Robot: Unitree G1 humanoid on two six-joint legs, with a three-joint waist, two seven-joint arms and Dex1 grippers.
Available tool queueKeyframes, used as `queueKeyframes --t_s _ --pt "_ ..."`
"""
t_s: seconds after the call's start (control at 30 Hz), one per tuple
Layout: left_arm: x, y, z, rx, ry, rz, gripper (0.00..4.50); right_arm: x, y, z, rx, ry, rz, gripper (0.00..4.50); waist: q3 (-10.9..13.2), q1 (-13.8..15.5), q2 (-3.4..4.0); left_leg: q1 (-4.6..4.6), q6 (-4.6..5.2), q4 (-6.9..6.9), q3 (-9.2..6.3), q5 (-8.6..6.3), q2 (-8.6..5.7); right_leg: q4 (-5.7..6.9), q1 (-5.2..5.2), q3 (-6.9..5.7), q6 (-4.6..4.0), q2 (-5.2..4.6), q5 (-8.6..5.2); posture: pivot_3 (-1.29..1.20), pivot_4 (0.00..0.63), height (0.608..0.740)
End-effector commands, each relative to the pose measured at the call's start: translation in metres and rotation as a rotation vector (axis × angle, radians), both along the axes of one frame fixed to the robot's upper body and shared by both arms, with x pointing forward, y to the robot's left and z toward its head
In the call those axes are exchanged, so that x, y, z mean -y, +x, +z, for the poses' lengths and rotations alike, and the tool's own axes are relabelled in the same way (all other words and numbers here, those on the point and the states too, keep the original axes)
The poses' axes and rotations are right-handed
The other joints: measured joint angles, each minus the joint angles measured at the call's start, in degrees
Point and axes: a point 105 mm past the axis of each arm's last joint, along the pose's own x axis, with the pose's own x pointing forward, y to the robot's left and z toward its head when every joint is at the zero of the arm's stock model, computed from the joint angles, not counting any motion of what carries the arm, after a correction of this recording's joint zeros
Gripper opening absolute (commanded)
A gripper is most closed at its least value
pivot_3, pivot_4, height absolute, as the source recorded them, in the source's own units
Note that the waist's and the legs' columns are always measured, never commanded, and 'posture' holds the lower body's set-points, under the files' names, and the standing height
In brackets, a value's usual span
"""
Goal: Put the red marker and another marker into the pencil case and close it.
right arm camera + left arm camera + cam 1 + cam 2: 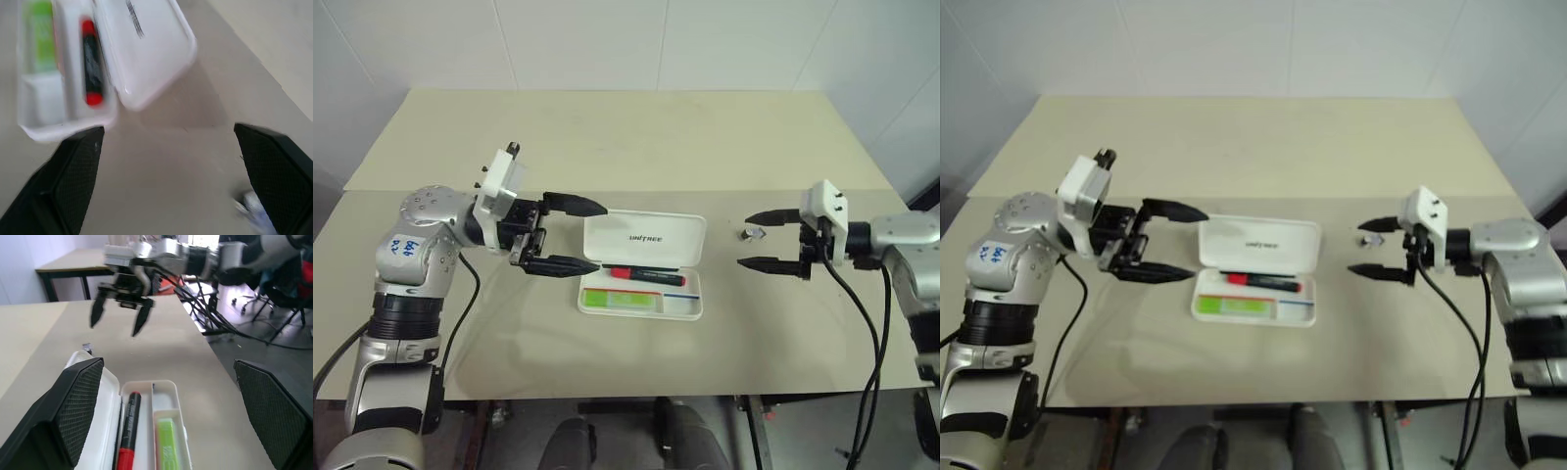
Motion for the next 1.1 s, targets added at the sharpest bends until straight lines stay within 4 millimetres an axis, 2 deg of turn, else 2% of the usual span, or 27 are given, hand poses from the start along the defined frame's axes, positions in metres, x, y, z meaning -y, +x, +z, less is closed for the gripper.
queueKeyframes --t_s 0.03,0.37,0.6,1.1 --pt "0.001 -0.005 0.011 0.049 -0.026 -0.007 4.48 0.009 0.019 -0.003 0.044 -0.097 -0.021 4.5 0.0 -0.3 0.02 -0.01 -0.02 0.0 -0.01 0.01 -0.01 0.0 0.0 0.0 0.0 -0.02 0.0 0.0 0.15 0.74" --pt "-0.001 -0.011 0.009 0.052 -0.028 0.02 4.48 0.014 0.044 -0.006 0.02 -0.273 -0.07 4.5 0.1 -0.9 0.21 -0.08 -0.1 -0.03 0.02 0.05 0.02 -0.04 -0.07 -0.01 0.0 -0.05 0.0 0.0 0.15 0.74" --pt "-0.005 -0.017 0.01 0.061 -0.039 0.066 4.48 0.006 0.058 0.003 0.029 -0.328 -0.117 4.5 0.2 -1.2 0.32 -0.04 -0.29 -0.03 0.0 0.16 0.02 0.05 -0.07 0.0 -0.01 -0.04 0.0 0.0 0.15 0.74" --pt "-0.008 -0.029 0.014 0.062 -0.051 0.13 4.48 0.005 0.068 -0.016 -0.022 -0.51 -0.184 4.5 0.2 -1.5 0.36 -0.05 -0.35 -0.03 -0.02 0.19 0.0 0.06 -0.07 0.0 -0.01 -0.06 0.0 0.0 0.15 0.74"
